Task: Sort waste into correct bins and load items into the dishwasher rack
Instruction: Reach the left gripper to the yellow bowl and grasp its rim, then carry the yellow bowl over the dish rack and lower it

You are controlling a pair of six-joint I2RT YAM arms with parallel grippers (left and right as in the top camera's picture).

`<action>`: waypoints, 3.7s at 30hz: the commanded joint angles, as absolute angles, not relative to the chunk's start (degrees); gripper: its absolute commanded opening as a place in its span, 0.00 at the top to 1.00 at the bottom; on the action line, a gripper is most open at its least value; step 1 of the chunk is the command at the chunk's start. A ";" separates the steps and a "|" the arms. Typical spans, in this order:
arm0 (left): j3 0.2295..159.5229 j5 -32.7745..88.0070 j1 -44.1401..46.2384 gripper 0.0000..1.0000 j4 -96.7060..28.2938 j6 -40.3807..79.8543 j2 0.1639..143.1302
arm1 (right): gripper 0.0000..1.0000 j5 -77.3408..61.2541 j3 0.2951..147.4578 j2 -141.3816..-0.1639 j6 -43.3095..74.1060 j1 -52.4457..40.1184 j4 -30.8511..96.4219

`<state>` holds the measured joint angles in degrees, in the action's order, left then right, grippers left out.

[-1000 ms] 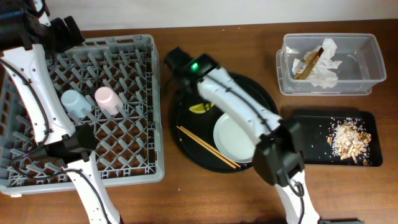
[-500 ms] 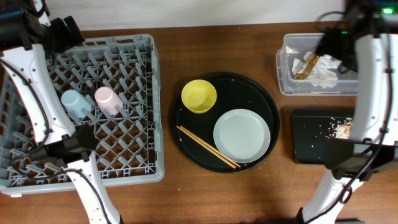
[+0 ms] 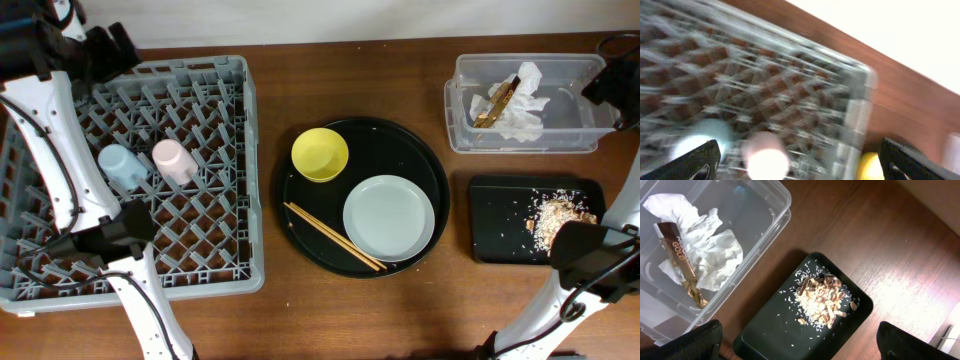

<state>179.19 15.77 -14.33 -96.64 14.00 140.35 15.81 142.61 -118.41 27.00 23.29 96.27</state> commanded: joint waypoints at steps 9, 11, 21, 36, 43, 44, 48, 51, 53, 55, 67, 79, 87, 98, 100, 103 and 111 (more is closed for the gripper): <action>178.84 49.52 -7.77 0.01 -96.73 7.14 139.85 | 0.01 16.53 142.61 -118.61 27.51 23.27 96.49; 178.47 45.69 -2.57 0.01 -96.73 7.20 139.85 | 0.01 16.53 142.61 -118.61 27.51 23.27 96.49; 174.69 10.46 24.60 0.06 -96.71 7.16 139.85 | 0.01 16.53 142.61 -118.61 27.51 23.29 96.47; 139.17 -5.19 36.12 0.28 -84.25 12.82 139.92 | 0.01 16.53 142.61 -118.61 27.51 23.27 96.47; 127.48 -4.99 36.12 0.34 -74.24 12.80 139.92 | 0.01 16.53 142.61 -118.61 27.51 23.27 96.49; 127.46 -4.67 36.12 0.37 -74.11 12.80 139.92 | 0.01 16.53 142.61 -118.61 27.51 23.27 96.49; 127.48 -3.16 36.23 0.57 -73.73 12.78 139.90 | 0.01 16.53 142.61 -118.61 27.51 23.27 96.49; 127.48 -3.16 36.38 0.74 -73.69 12.78 139.90 | 0.01 16.53 142.61 -118.61 27.51 23.27 96.49; 127.48 -3.20 36.42 0.80 -73.71 12.78 139.90 | 0.01 16.53 142.61 -118.61 27.51 23.27 96.47; 127.61 -3.20 36.45 0.92 -73.73 12.78 139.87 | 0.01 16.53 142.61 -118.61 27.51 23.27 96.47; 141.27 -2.55 36.21 0.99 -81.97 12.97 136.62 | 0.02 16.53 142.61 -118.61 27.51 23.27 96.49; 161.21 5.32 18.17 0.99 -96.73 21.56 125.05 | 0.01 16.53 142.61 -118.61 27.51 23.27 96.47; 158.01 33.39 -5.52 0.99 -96.73 19.20 123.74 | 0.01 16.53 142.61 -118.61 27.51 23.27 96.47; 140.77 51.70 -23.00 0.99 -96.73 9.06 123.72 | 0.01 16.53 142.61 -118.61 27.51 23.27 96.49; 136.53 53.32 -26.41 0.99 -96.73 8.78 123.72 | 0.01 16.53 142.61 -118.61 27.51 23.27 96.49; 132.81 55.90 -29.74 0.99 -96.73 8.67 123.72 | 0.01 16.53 142.61 -118.61 27.51 23.27 96.49; 114.52 66.04 -32.77 0.99 -96.73 0.49 123.74 | 0.01 16.53 142.61 -118.61 27.51 23.27 96.49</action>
<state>121.25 56.93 -33.10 -96.47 6.68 124.29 15.81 142.61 -118.41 26.98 23.27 96.31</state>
